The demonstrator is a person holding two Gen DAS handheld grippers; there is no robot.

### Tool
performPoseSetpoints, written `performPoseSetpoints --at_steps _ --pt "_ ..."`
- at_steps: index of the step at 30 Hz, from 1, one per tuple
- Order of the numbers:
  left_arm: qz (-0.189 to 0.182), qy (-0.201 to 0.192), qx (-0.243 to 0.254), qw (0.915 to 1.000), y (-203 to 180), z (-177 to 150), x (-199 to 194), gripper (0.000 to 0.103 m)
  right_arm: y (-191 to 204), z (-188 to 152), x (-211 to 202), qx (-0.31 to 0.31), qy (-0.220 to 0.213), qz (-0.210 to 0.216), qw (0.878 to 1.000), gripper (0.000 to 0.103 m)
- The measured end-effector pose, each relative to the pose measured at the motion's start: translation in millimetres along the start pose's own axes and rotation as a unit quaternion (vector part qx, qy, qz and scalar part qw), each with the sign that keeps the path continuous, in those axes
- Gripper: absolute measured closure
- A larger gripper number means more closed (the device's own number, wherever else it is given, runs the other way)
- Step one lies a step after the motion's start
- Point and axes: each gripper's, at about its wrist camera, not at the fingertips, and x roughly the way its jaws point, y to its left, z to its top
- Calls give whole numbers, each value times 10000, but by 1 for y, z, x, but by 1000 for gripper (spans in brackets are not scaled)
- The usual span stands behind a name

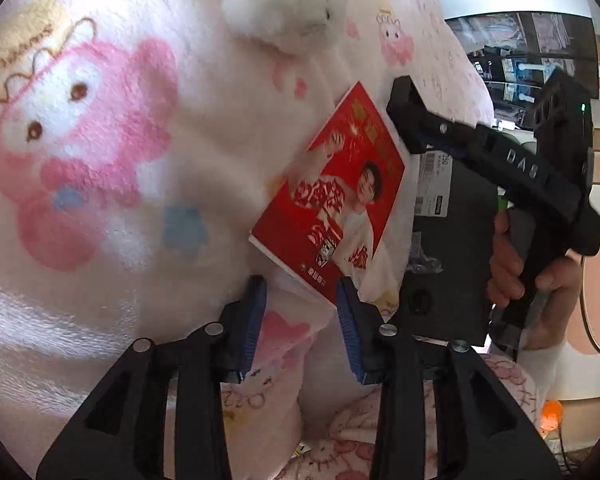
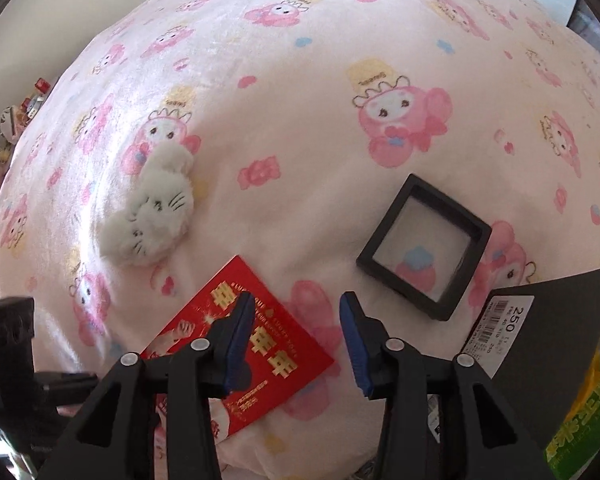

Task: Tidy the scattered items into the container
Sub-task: 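Grasp the red card by its edge with the left gripper and lift it, then carry the red card over the box and lower it inside with the left gripper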

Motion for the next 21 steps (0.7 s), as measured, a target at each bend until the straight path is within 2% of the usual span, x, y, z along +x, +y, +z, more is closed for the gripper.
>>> performPoseSetpoints --at_steps 2,3,4,5,7,9,12,13,15,18,19,21 --pt "149 -206 -76 9996 0 3 3 70 4 5 7 -119 147 -64 9998 57" --pt "100 -325 -191 9992 1 6 1 71 7 6 15 -239 369 -75 9990 57" --pt "77 -482 -252 9985 2 10 -3 77 12 4 21 -392 635 -79 9972 57" --pt "188 -660 -254 9973 1 14 -9 78 19 -1 26 -623 853 96 9944 57" --pt "510 -973 -203 9937 0 20 -23 79 30 -13 23 -994 890 278 9907 55" --pt "564 -1084 -252 9922 2 23 -34 79 34 -21 17 -968 941 505 9896 55" --pt "549 -1050 -385 9922 9 20 -35 78 34 -27 6 -924 875 919 9876 55" --pt "609 -1001 -419 9922 12 18 -32 74 34 -27 4 -917 816 914 9882 55" --pt "728 -1002 -598 9905 21 14 -26 73 35 -26 7 -925 757 592 9911 55" --pt "682 -1027 -699 9899 22 19 -18 69 42 -26 24 -1136 902 -116 9893 55" --pt "731 -958 -671 9904 18 22 -16 68 47 -27 27 -1249 935 -52 9877 55" --pt "824 -837 -503 9918 2 25 -14 57 53 -30 28 -1329 1068 443 9844 55"
